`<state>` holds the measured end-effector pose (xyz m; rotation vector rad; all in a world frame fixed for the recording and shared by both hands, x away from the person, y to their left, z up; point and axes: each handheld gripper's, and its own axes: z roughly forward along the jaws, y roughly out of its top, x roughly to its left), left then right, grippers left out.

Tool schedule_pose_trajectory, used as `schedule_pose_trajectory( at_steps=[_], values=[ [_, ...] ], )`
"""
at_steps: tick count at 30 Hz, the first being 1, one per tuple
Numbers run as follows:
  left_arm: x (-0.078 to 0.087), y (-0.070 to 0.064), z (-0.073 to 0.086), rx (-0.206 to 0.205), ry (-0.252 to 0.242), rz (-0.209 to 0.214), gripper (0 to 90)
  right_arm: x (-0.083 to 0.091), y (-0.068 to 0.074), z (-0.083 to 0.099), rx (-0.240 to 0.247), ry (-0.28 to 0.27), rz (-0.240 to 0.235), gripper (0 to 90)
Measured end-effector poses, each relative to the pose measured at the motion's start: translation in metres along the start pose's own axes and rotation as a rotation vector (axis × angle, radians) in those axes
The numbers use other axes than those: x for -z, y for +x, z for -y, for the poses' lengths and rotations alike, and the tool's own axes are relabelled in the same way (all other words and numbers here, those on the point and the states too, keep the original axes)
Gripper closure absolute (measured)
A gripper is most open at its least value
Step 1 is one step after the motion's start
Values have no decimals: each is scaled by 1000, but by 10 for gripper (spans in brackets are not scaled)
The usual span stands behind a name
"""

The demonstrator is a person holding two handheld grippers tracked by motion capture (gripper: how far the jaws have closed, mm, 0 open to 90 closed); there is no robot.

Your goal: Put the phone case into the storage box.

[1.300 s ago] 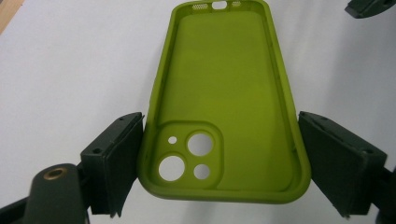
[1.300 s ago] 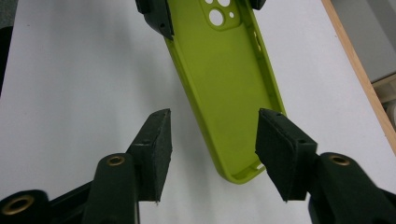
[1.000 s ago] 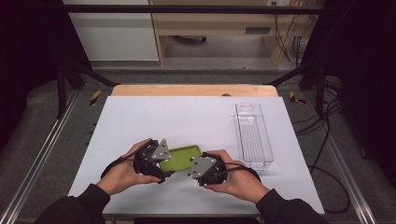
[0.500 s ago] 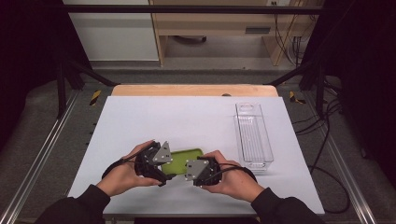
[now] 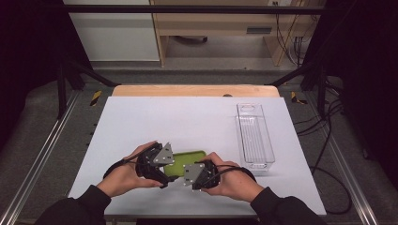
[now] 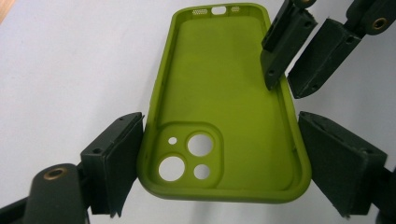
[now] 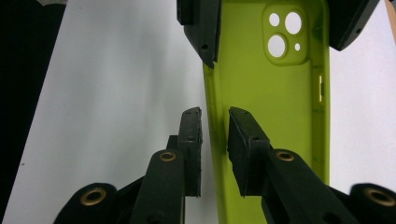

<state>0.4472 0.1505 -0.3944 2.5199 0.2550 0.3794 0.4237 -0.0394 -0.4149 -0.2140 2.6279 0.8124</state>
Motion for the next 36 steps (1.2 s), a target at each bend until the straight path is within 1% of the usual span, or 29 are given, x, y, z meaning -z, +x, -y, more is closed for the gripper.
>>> schedule_pose_trajectory(
  at_steps=[2,7,8,10,13,14,16,22,27,30,31,32,33,34,35,36],
  values=[
    [0,0,0,-2,1,4,164,0,0,0,13,4,-5,786],
    [1,0,1,-1,-3,7,164,0,0,-2,13,3,-10,811],
    [1,-1,2,-1,-1,7,164,-1,-1,-3,21,2,-14,829],
    [2,-1,3,0,-5,8,164,-2,-1,-3,17,3,-18,838],
    [3,-1,5,3,-9,9,164,-4,-1,-4,23,6,-25,846],
    [4,-1,6,5,-11,15,163,-5,-1,-5,28,6,-37,854],
    [4,-1,7,6,-10,19,162,-6,0,-6,35,4,-40,858],
    [4,-1,6,14,-13,27,156,-4,0,-7,36,6,-51,870],
    [2,-1,5,22,-20,34,147,-4,-1,-5,25,8,-66,873],
    [1,0,6,34,-41,30,136,-5,-2,-5,17,6,-81,874],
    [1,0,6,34,-41,30,120,-5,-3,-4,10,8,-85,874],
    [3,3,7,55,-72,26,103,-6,-4,-4,5,14,-83,875],
    [3,3,7,55,-72,26,97,-6,-5,-3,-1,17,-80,876],
    [8,6,11,85,-122,11,89,-6,-6,-1,-7,17,-82,876],
    [10,8,13,105,-147,2,81,-6,-8,0,-16,20,-78,875],
    [10,8,13,105,-147,2,78,-6,-9,2,-26,20,-76,875]
  ],
)
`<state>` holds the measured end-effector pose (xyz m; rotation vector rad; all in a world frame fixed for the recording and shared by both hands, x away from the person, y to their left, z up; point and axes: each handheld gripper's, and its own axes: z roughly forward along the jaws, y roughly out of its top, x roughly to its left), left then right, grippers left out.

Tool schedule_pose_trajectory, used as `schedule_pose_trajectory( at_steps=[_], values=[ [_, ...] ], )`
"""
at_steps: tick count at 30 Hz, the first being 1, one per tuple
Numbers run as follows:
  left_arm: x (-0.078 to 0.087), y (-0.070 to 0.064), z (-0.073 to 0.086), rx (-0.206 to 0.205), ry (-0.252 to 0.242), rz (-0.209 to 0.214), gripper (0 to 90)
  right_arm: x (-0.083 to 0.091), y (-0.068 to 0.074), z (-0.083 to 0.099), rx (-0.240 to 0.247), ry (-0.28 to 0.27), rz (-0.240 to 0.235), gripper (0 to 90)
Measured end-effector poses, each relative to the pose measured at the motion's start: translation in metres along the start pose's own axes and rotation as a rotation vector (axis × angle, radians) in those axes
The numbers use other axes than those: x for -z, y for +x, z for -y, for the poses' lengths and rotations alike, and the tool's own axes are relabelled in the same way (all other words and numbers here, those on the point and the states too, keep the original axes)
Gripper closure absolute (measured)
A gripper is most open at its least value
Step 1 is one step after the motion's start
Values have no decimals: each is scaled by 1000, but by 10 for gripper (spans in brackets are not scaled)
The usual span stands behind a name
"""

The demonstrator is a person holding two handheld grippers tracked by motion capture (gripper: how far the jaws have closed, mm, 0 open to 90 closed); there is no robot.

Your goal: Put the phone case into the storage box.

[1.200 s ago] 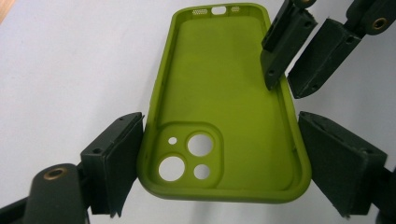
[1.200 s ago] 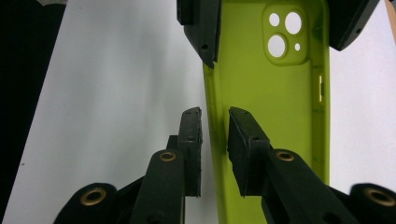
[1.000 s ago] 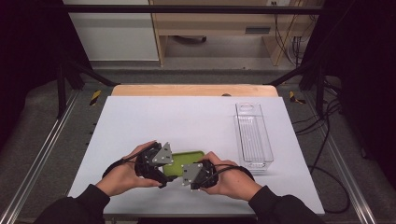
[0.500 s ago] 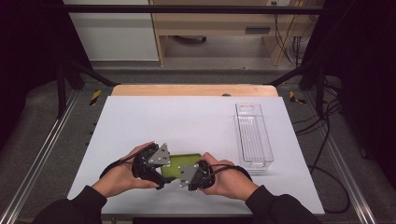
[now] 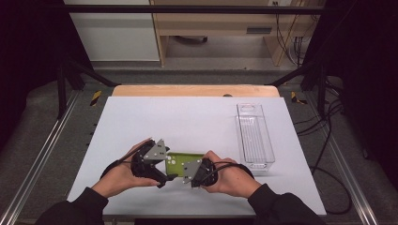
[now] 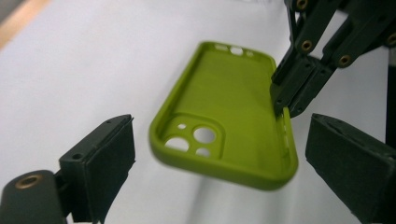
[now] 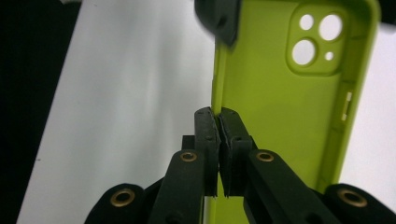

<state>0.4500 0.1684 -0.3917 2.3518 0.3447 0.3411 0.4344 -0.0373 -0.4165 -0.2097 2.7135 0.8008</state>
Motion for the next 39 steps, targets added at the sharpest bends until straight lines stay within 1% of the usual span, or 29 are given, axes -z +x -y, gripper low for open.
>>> schedule_pose_trajectory(
  at_steps=[1,3,4,5,6,7,8,10,13,14,15,16,19,20,22,23,25,27,28,29,30,31,32,34,35,37,38,39],
  values=[
    [7,3,4,37,-54,-26,77,0,-2,2,-6,-2,4,875],
    [11,6,11,92,-105,-63,72,2,-6,5,-35,-4,22,875],
    [11,6,11,92,-105,-63,65,3,-9,7,-44,-7,28,875],
    [15,8,19,161,-172,-94,64,3,-12,9,-60,-6,36,875],
    [15,8,19,161,-172,-94,62,3,-15,12,-75,-8,46,875],
    [17,9,29,215,-220,-132,59,3,-18,14,-88,-11,55,875],
    [17,9,33,235,-238,-155,57,3,-21,17,-100,-13,63,875],
    [16,8,44,291,-297,-178,57,2,-28,21,-129,-15,81,875],
    [12,7,57,340,-336,-219,47,2,-37,26,-160,-24,105,875],
    [10,6,61,350,-348,-232,47,1,-41,28,-174,-25,117,874],
    [10,6,61,350,-348,-232,47,1,-44,29,-187,-31,127,874],
    [7,5,68,362,-351,-269,47,1,-48,31,-202,-35,139,874],
    [3,4,79,403,-375,-296,46,1,-56,35,-243,-50,178,875],
    [2,4,82,414,-380,-312,46,1,-59,37,-266,-57,199,875],
    [2,4,86,412,-363,-348,46,0,-64,39,-300,-72,233,875],
    [2,4,88,420,-368,-365,46,0,-67,40,-314,-80,252,875],
    [1,2,92,446,-392,-377,46,-2,-72,42,-350,-94,290,875],
    [1,2,93,450,-399,-380,45,-4,-76,43,-387,-107,323,875],
    [0,1,94,460,-412,-390,44,-5,-78,44,-411,-116,350,875],
    [0,0,94,454,-412,-392,44,-7,-80,44,-424,-124,365,875],
    [1,0,94,444,-411,-396,43,-8,-83,44,-449,-143,383,875],
    [1,0,94,444,-414,-396,43,-10,-86,44,-466,-156,396,875],
    [1,1,95,449,-417,-396,43,-11,-88,45,-482,-165,403,875],
    [2,2,98,463,-423,-408,43,-14,-94,47,-517,-182,435,876],
    [2,2,98,463,-423,-408,43,-15,-97,47,-532,-189,454,876],
    [3,3,100,470,-422,-416,43,-15,-101,48,-551,-199,477,876],
    [4,4,103,485,-422,-430,43,-15,-103,48,-572,-208,495,877],
    [5,5,104,487,-422,-435,43,-15,-105,48,-583,-214,511,876]
  ],
)
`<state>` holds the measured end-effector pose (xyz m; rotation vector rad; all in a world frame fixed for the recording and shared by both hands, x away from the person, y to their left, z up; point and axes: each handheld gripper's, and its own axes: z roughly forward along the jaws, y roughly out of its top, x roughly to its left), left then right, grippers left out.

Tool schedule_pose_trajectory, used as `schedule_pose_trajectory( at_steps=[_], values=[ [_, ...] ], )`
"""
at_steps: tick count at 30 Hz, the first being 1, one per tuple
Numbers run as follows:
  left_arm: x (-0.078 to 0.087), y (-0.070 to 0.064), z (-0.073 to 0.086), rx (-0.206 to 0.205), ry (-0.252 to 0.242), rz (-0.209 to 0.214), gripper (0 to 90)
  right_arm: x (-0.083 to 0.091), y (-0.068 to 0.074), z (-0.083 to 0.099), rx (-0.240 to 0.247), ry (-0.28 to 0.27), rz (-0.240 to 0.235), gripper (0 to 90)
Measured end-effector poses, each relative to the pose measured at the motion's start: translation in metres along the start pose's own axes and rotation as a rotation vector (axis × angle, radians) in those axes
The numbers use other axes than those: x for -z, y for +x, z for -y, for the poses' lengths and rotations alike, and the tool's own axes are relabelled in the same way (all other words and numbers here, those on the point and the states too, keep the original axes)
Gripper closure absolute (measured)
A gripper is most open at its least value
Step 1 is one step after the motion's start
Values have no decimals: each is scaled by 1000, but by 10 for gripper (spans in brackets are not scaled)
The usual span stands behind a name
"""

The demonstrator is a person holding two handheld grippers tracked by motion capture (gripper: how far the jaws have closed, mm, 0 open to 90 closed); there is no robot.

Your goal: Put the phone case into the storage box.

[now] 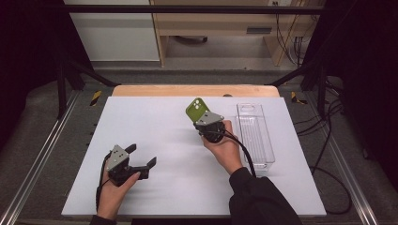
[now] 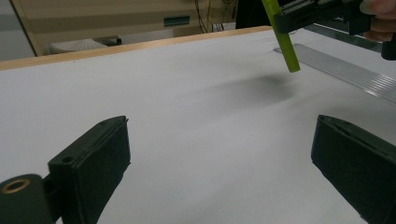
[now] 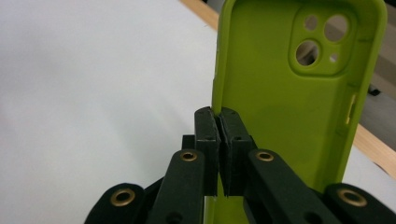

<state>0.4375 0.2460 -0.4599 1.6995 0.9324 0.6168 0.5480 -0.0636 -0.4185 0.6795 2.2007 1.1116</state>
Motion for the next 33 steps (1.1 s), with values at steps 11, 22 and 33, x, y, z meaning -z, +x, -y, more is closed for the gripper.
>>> schedule_pose_trajectory(
  at_steps=[11,22,33],
  values=[
    [4,7,2,21,-19,-45,43,1,-9,-7,-136,-119,101,878],
    [4,6,3,20,-17,-45,43,17,-20,-16,-196,-204,165,879],
    [4,6,4,15,-18,-52,43,37,-31,-24,-241,-271,203,879]
  ],
)
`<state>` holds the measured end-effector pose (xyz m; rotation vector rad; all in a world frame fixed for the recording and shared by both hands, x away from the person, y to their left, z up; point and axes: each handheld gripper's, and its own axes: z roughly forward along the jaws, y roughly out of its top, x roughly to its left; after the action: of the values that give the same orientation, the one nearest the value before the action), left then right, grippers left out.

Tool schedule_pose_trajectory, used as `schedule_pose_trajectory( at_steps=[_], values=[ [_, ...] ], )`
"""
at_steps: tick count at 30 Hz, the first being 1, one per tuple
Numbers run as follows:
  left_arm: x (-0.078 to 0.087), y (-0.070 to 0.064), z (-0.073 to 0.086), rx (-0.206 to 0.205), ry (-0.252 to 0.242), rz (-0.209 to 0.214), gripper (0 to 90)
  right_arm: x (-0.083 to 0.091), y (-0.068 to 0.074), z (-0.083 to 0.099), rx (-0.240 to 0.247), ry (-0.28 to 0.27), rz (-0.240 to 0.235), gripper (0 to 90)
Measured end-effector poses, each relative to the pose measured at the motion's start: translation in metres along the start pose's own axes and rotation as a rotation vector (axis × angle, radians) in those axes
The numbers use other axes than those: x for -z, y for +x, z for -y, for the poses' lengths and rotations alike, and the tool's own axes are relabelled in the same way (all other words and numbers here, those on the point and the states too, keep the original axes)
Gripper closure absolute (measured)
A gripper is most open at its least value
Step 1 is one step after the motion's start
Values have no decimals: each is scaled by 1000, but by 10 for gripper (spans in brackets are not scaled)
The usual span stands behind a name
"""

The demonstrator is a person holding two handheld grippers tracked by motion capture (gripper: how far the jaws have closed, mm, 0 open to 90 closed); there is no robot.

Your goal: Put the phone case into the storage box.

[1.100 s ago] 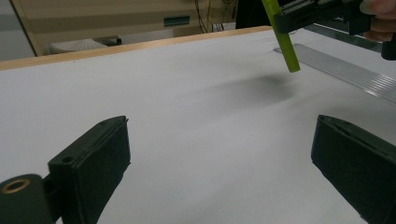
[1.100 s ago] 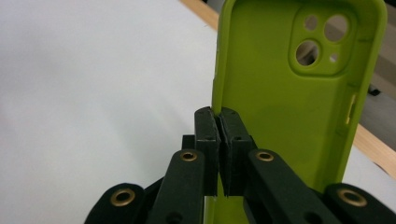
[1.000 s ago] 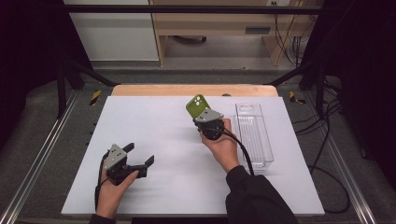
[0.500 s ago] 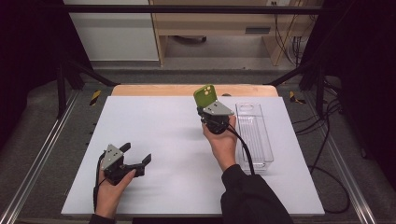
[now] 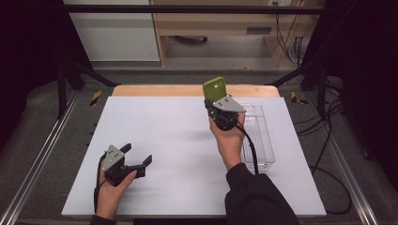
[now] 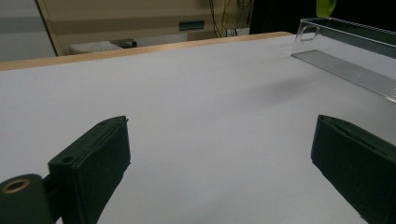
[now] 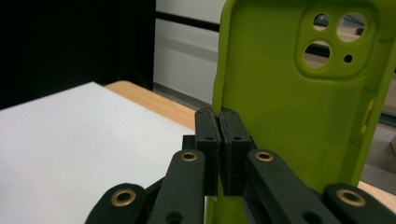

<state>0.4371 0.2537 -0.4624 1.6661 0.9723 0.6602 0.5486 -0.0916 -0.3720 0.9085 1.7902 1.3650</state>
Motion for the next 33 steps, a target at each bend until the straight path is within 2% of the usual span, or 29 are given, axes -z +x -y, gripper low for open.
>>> schedule_pose_trajectory(
  at_steps=[7,12,20,33],
  values=[
    [1,0,-1,-5,-10,-8,43,10,-7,-13,2,-35,24,880],
    [3,0,-1,-2,-28,-16,41,18,-19,-19,-12,-52,52,880],
    [4,5,0,13,-39,-34,40,27,-36,-22,-48,-67,83,880],
    [4,4,1,4,-41,-40,40,34,-63,-18,-101,-67,146,880]
  ],
)
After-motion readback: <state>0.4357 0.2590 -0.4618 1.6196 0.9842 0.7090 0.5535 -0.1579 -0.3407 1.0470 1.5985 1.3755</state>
